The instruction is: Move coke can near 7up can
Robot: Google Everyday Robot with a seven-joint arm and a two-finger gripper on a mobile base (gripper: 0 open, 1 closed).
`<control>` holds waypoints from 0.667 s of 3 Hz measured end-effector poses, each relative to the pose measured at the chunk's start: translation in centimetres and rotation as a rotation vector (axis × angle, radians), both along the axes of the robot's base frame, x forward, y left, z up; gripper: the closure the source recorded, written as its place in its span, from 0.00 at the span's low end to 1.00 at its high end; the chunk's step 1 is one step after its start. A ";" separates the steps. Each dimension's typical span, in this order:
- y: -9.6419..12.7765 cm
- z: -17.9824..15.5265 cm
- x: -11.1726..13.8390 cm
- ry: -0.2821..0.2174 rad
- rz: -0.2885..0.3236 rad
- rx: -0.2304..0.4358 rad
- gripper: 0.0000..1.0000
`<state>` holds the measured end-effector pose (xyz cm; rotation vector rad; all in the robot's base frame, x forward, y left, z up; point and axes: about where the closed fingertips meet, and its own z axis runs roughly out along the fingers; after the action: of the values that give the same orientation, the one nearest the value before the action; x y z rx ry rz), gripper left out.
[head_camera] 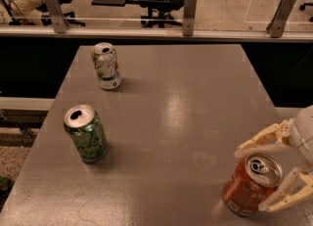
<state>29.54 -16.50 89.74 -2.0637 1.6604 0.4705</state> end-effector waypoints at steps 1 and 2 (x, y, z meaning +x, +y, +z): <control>0.0 -0.1 -0.1 0.005 -0.002 0.001 0.64; 0.6 1.6 1.3 -0.002 -0.013 0.000 0.87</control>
Offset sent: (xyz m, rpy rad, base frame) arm 0.0342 0.0164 0.0463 0.0001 0.0010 -0.0292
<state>30.80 -15.87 91.34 -2.0519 1.6714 0.4644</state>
